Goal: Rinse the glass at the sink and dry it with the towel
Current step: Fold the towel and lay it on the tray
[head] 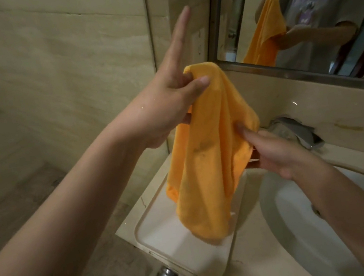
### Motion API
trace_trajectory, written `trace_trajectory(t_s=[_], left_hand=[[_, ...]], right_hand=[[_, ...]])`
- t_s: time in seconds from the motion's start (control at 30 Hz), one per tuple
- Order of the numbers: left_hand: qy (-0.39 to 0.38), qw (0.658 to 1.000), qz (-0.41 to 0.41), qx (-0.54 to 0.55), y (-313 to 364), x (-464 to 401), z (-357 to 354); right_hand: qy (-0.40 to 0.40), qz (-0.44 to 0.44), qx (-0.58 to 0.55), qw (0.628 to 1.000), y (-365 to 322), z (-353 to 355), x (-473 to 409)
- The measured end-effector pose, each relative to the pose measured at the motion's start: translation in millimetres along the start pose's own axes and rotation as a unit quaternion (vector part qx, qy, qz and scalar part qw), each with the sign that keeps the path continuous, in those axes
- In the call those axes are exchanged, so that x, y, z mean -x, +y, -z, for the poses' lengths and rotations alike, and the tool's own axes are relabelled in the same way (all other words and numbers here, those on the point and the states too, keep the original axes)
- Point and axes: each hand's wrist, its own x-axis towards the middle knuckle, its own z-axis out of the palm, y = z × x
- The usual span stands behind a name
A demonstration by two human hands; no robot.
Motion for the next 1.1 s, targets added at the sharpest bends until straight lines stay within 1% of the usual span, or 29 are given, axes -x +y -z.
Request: trace_trajectory(t_s=[0.1,0.17,0.23,0.27,0.33,0.4,0.5,0.57,0.63,0.7,0.83,0.87,0.93,0.97,1.03,1.1], left_hand=[[0.006,1.000,0.009,-0.018,-3,1,2],[0.020,1.000,0.009,-0.015,-5,0,5],[0.043,0.999,0.005,0.000,-7,-1,9],[0.056,0.998,0.005,0.010,-8,-1,11],[0.076,0.997,0.011,0.026,-9,-3,16],[0.082,0.996,0.014,0.022,-10,-2,18],[0.077,0.997,0.012,0.014,-9,0,19],[0.066,0.998,0.010,0.013,-8,0,17],[0.064,0.998,0.002,0.020,-6,0,18],[0.070,0.997,-0.015,0.033,-1,-1,23],[0.082,0.995,-0.050,0.032,6,-2,36],[0.084,0.994,-0.055,0.032,7,-2,38],[0.087,0.994,-0.062,0.030,8,-1,40],[0.087,0.994,-0.064,0.027,8,-1,40],[0.088,0.994,-0.059,0.014,7,1,39],[0.089,0.995,-0.043,-0.007,6,2,37]], right_hand=[[0.023,0.048,-0.025,0.998,-5,2,5],[-0.002,0.067,-0.120,0.991,-9,3,9],[-0.038,0.072,-0.252,0.964,-13,3,13],[-0.045,0.073,-0.297,0.951,-13,5,13],[-0.034,0.064,-0.336,0.939,-12,5,11],[-0.041,0.029,-0.331,0.942,-11,5,9],[-0.089,-0.010,-0.318,0.944,-13,-1,6],[-0.105,-0.005,-0.306,0.946,-20,-8,4],[-0.119,0.021,-0.291,0.949,-29,-11,0],[-0.108,0.048,-0.291,0.949,-42,-11,0],[-0.034,0.113,-0.300,0.947,-65,-7,-2],[-0.012,0.118,-0.308,0.944,-69,-6,-3],[0.018,0.098,-0.304,0.947,-70,-5,-4],[0.019,0.079,-0.284,0.955,-69,-6,-4],[-0.011,0.053,-0.230,0.972,-65,-7,-3],[-0.038,0.057,-0.199,0.978,-64,-9,-3]])
